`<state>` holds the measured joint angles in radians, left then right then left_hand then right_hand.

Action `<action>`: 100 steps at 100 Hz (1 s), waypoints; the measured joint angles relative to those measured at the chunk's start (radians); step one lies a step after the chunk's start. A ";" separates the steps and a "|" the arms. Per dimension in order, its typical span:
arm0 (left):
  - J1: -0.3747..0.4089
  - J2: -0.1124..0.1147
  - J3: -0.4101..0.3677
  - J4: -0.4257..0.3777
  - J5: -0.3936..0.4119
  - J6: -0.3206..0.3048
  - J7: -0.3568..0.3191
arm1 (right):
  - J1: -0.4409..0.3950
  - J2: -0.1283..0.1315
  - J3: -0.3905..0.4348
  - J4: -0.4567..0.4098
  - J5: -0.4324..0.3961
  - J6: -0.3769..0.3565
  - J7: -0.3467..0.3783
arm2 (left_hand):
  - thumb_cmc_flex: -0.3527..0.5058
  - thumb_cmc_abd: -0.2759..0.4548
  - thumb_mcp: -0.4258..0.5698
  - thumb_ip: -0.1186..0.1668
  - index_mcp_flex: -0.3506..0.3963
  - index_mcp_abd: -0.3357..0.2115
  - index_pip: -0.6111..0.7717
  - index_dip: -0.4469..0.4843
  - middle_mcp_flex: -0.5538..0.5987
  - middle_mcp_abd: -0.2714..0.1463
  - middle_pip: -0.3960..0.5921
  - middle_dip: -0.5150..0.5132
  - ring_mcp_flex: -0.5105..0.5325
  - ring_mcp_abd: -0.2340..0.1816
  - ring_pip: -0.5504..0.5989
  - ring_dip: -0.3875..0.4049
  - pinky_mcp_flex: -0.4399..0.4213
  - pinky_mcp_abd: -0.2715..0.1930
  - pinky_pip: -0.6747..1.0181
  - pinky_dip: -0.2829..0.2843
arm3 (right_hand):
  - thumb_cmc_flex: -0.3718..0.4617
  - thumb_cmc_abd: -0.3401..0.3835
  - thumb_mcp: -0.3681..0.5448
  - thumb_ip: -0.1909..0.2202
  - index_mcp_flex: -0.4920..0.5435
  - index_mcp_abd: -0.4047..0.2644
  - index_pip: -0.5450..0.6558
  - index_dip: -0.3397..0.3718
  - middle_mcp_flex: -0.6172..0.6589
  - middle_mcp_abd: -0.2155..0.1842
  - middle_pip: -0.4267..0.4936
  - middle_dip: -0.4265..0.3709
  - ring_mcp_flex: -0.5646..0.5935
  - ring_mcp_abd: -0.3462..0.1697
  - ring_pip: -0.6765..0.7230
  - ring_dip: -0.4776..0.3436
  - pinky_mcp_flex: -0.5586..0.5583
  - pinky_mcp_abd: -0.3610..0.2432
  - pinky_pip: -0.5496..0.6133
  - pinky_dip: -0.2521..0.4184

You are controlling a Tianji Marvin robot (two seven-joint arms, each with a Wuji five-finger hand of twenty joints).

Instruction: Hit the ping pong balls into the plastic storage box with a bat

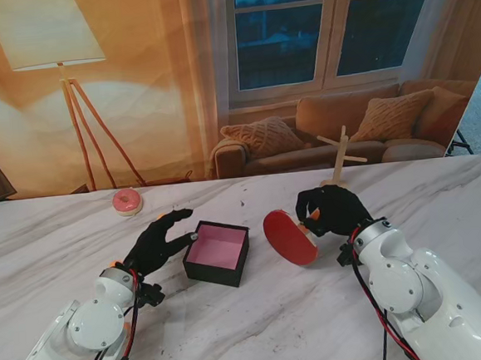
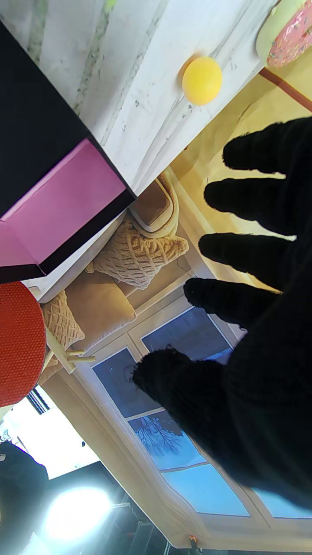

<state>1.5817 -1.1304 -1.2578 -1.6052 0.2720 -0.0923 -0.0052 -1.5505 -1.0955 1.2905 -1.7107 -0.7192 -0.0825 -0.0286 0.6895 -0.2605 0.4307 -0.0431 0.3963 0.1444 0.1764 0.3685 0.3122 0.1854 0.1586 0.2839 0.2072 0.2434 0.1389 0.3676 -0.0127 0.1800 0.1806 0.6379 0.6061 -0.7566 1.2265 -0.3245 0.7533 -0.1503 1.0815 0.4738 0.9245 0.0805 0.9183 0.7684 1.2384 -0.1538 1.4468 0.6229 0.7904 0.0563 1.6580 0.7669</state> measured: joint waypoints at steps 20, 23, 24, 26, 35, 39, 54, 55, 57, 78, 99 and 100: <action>0.000 0.000 0.000 0.000 -0.003 0.000 0.000 | 0.006 0.002 -0.005 0.000 0.006 -0.022 0.016 | 0.000 0.000 0.000 0.000 0.000 0.000 0.000 0.000 0.000 0.000 0.000 0.000 0.000 0.000 0.000 0.000 0.000 0.000 0.000 0.000 | -0.011 0.042 -0.013 -0.012 -0.025 0.000 -0.025 -0.017 -0.028 -0.002 -0.004 -0.008 0.000 -0.009 0.000 0.000 0.131 -0.038 0.105 0.008; 0.000 0.000 0.001 0.000 -0.004 0.000 0.000 | 0.007 0.002 -0.005 0.000 0.008 -0.030 0.021 | 0.000 0.000 0.000 0.000 0.000 0.000 0.000 0.000 0.000 0.000 0.000 0.000 0.000 0.000 0.000 0.000 0.000 0.000 0.000 0.000 | -0.011 0.043 -0.013 -0.012 -0.025 0.000 -0.026 -0.019 -0.040 -0.003 -0.006 -0.009 0.000 -0.009 0.001 0.000 0.135 -0.045 0.112 0.008; 0.000 0.000 0.001 0.000 -0.004 0.000 0.000 | 0.007 0.003 -0.005 0.000 0.009 -0.032 0.023 | 0.000 0.000 0.000 0.000 0.000 0.000 0.000 0.000 0.000 0.000 0.000 0.000 0.000 0.000 0.000 0.000 0.000 0.000 0.000 0.000 | -0.011 0.043 -0.014 -0.012 -0.025 0.000 -0.026 -0.019 -0.038 -0.003 -0.006 -0.009 0.000 -0.009 0.001 0.000 0.137 -0.045 0.113 0.008; 0.000 0.000 0.001 0.000 -0.004 0.000 0.000 | 0.007 0.003 -0.005 0.000 0.010 -0.038 0.027 | 0.000 0.000 0.000 0.000 0.000 0.000 0.000 0.000 0.000 0.000 0.000 0.000 0.000 0.000 0.000 0.000 0.000 0.000 0.000 0.000 | -0.011 0.043 -0.018 -0.012 -0.025 0.000 -0.026 -0.020 -0.038 -0.003 -0.006 -0.009 0.000 -0.010 0.001 0.000 0.141 -0.046 0.115 0.008; 0.000 -0.001 0.001 0.000 -0.004 0.001 0.000 | 0.006 0.006 -0.002 0.001 0.011 -0.074 0.046 | 0.000 0.000 0.000 0.000 0.000 0.000 0.000 0.000 0.000 0.000 0.000 0.000 0.000 0.003 0.000 0.000 0.000 0.000 0.000 0.000 | -0.012 0.040 -0.018 -0.013 -0.050 -0.012 -0.037 -0.026 -0.047 -0.003 -0.006 -0.008 0.000 -0.018 0.010 0.000 0.142 -0.047 0.119 0.008; 0.000 -0.001 0.001 0.000 -0.004 0.001 0.001 | 0.006 0.008 0.000 0.001 0.010 -0.091 0.053 | 0.000 0.000 0.000 0.000 0.000 0.000 0.000 0.000 0.000 0.000 0.000 0.000 0.000 0.004 0.000 0.000 0.000 0.000 0.000 0.000 | -0.011 0.040 -0.018 -0.014 -0.050 -0.027 -0.037 -0.026 -0.061 -0.004 -0.004 0.000 0.000 -0.018 0.011 0.000 0.139 -0.047 0.120 0.008; -0.001 -0.001 0.003 0.000 -0.007 0.002 0.001 | 0.003 0.014 0.002 -0.001 0.011 -0.098 0.078 | 0.000 0.000 0.000 0.000 0.000 0.000 0.000 0.000 0.000 0.000 0.000 0.000 0.000 0.005 0.000 0.000 0.000 0.000 0.000 0.000 | 0.041 0.127 -0.085 -0.015 -0.046 -0.084 -0.048 -0.026 -0.111 0.007 -0.014 0.032 -0.031 -0.018 0.008 0.001 0.083 -0.057 0.120 0.008; -0.001 -0.001 0.003 0.000 -0.007 0.002 0.001 | 0.003 0.015 0.002 -0.002 0.011 -0.098 0.079 | 0.000 0.000 0.000 0.000 0.000 0.000 0.000 0.000 0.000 0.000 0.000 0.000 0.000 0.005 0.000 0.000 0.000 0.000 0.000 0.000 | 0.049 0.137 -0.095 -0.015 -0.046 -0.086 -0.048 -0.026 -0.112 0.010 -0.015 0.033 -0.031 -0.018 0.008 0.001 0.079 -0.057 0.120 0.008; -0.001 -0.001 0.003 0.000 -0.008 0.002 0.000 | 0.002 0.015 0.003 -0.003 0.013 -0.096 0.081 | 0.000 0.001 -0.011 0.000 0.000 0.000 0.000 0.000 0.000 0.000 0.000 0.000 0.000 0.006 0.000 0.000 0.000 0.000 0.000 0.000 | 0.050 0.150 -0.107 -0.015 -0.046 -0.087 -0.048 -0.026 -0.114 0.012 -0.016 0.033 -0.031 -0.018 0.007 0.001 0.071 -0.057 0.120 0.008; -0.001 -0.002 0.003 0.001 -0.009 0.006 0.000 | 0.001 0.016 -0.001 -0.009 0.033 -0.063 0.092 | 0.001 0.012 -0.011 0.000 0.001 0.000 0.000 0.000 0.000 0.000 0.000 0.000 0.000 0.008 0.007 0.000 0.000 0.002 0.000 0.000 | 0.080 0.265 -0.237 0.015 -0.063 -0.101 -0.074 -0.001 -0.126 0.038 0.012 0.091 -0.054 -0.009 -0.001 0.023 0.024 -0.053 0.120 0.020; -0.001 -0.002 0.003 0.001 -0.015 0.010 0.001 | 0.009 0.019 -0.003 -0.017 0.051 -0.047 0.150 | 0.001 0.012 -0.011 0.000 0.001 0.000 0.000 0.000 0.000 0.000 0.000 0.000 0.000 0.009 0.007 0.002 0.000 0.003 0.000 0.000 | 0.039 0.286 -0.228 0.031 -0.038 -0.095 -0.100 0.010 -0.175 0.050 0.037 0.110 -0.106 0.030 -0.001 0.033 -0.051 -0.036 0.117 0.053; 0.000 -0.002 0.003 0.001 -0.015 0.010 0.001 | 0.010 0.020 -0.003 -0.018 0.051 -0.045 0.156 | 0.001 0.012 -0.011 0.000 0.001 0.000 0.000 0.000 0.000 0.000 0.000 0.000 0.000 0.009 0.007 0.002 0.000 0.003 0.000 0.000 | 0.026 0.286 -0.226 0.031 -0.038 -0.090 -0.098 0.010 -0.177 0.048 0.038 0.110 -0.106 0.030 -0.001 0.036 -0.055 -0.036 0.117 0.056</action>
<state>1.5812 -1.1326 -1.2546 -1.6046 0.2570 -0.0827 -0.0042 -1.5404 -1.0759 1.2872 -1.7285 -0.6678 -0.1279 0.1270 0.6903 -0.2487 0.4194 -0.0431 0.3970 0.1446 0.1764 0.3685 0.3126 0.1856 0.1586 0.2839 0.2072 0.2525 0.1457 0.3696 -0.0127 0.1827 0.1806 0.6379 0.6317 -0.4702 1.0005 -0.2934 0.7156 -0.2404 0.9833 0.4836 0.7471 0.1290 0.9560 0.8779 1.1326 -0.1235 1.4462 0.6590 0.7355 0.0204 1.7746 0.8230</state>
